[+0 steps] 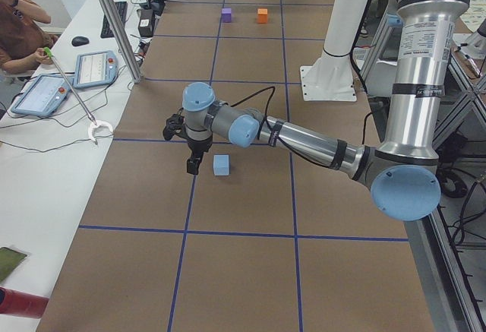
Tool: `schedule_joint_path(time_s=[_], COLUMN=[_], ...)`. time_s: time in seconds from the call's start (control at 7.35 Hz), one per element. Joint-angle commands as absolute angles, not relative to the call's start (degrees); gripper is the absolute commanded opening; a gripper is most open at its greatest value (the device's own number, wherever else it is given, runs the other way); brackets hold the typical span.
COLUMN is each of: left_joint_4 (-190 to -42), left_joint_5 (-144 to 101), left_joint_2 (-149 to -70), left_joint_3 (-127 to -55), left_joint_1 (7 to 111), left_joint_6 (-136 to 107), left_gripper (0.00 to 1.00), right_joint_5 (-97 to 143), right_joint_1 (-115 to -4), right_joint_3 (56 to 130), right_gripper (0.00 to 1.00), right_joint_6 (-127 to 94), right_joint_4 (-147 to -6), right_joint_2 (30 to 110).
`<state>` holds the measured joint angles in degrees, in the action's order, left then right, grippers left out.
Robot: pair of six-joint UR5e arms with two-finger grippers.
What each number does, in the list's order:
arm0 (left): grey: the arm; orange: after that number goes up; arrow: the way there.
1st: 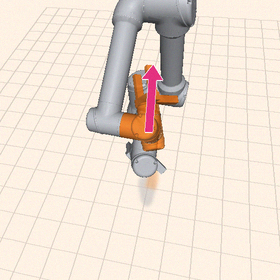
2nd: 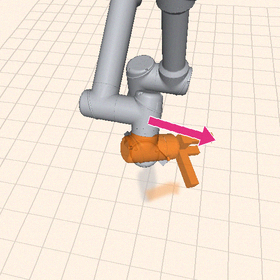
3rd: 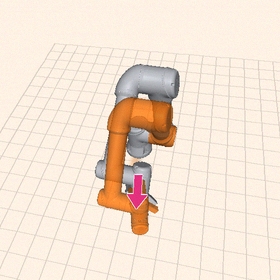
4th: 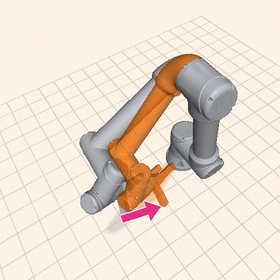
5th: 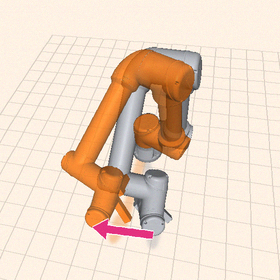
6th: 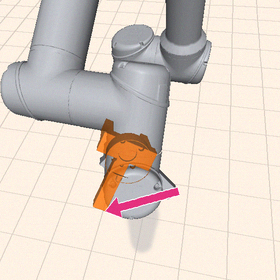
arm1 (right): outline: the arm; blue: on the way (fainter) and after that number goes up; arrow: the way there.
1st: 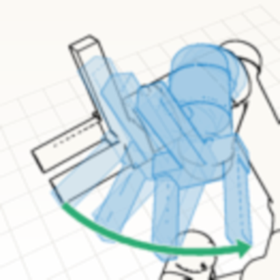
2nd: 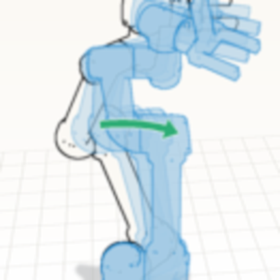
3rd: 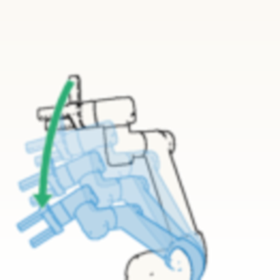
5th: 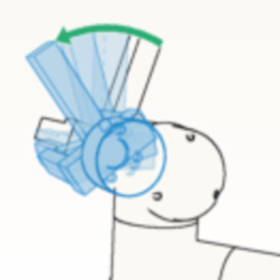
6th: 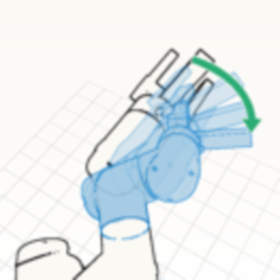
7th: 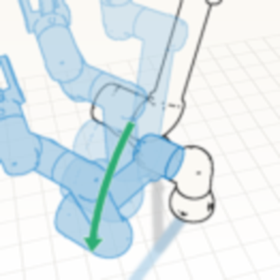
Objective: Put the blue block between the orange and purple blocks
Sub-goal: 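Reach the left gripper down toward the light blue cube, then close the left gripper on the light blue cube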
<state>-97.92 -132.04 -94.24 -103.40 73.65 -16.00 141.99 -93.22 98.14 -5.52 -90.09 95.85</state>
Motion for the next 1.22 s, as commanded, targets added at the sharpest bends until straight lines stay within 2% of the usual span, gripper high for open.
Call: schedule_joint_path(time_s=[0.0,0.27,1.09], left_joint_4=[-102.4,-109.9,-112.0], left_joint_5=[-128.8,-121.5,-117.9], left_joint_2=[-95.7,-95.2,-95.8], left_joint_3=[-102.3,-99.9,-94.6], left_joint_1=[63.8,56.2,52.0], left_joint_6=[-34.6,-49.0,-48.9], left_gripper=[1.00,1.00,1.00], right_joint_5=[142.2,141.7,141.3], right_joint_1=[-92.9,-91.0,-89.8], right_joint_3=[98.3,97.8,98.2], right_gripper=[1.00,0.99,1.00], right_joint_6=[-5.5,-6.4,-8.8], right_joint_4=[-90.3,-90.1,-90.1], right_joint_2=[95.9,95.7,93.6])
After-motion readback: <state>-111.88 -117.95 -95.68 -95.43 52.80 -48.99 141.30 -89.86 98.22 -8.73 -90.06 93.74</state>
